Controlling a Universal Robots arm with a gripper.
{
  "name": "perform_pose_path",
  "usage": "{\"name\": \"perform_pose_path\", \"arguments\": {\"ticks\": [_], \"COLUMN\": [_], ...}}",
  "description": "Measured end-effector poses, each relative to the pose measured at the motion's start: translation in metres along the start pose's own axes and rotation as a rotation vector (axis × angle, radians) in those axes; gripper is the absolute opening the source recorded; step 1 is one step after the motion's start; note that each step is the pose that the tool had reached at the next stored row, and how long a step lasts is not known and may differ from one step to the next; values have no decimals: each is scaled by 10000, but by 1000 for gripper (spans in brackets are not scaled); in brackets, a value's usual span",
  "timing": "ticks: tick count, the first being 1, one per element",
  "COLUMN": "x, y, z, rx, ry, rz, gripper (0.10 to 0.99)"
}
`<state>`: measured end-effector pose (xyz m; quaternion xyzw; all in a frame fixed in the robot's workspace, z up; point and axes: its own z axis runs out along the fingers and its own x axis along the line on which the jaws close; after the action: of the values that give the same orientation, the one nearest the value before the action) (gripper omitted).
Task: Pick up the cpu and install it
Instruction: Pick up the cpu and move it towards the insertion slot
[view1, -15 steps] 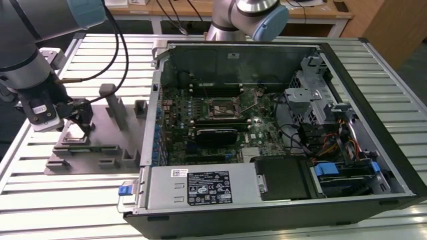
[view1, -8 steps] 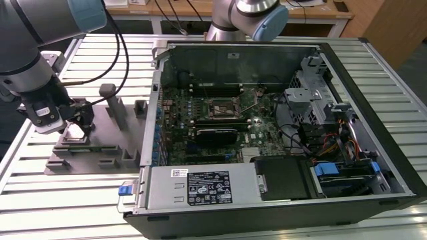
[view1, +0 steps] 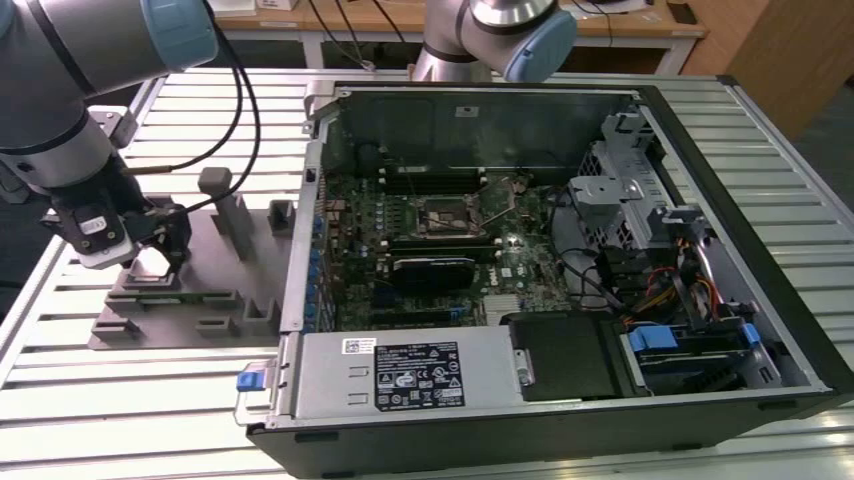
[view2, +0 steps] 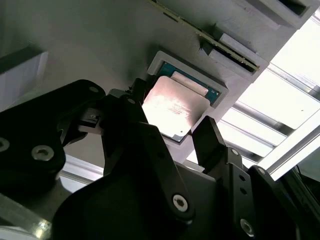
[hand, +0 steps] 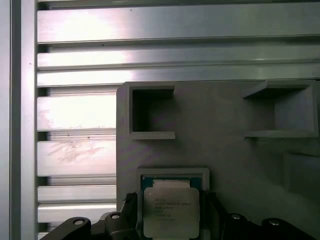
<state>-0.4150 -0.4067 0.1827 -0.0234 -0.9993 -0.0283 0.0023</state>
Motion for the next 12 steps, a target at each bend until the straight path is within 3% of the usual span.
{"name": "perform_pose_path", "arguments": {"ticks": [12], "x": [16], "y": [0], "z": [5], "rx": [0], "ry": [0], "rz": [0], "gripper": [647]}}
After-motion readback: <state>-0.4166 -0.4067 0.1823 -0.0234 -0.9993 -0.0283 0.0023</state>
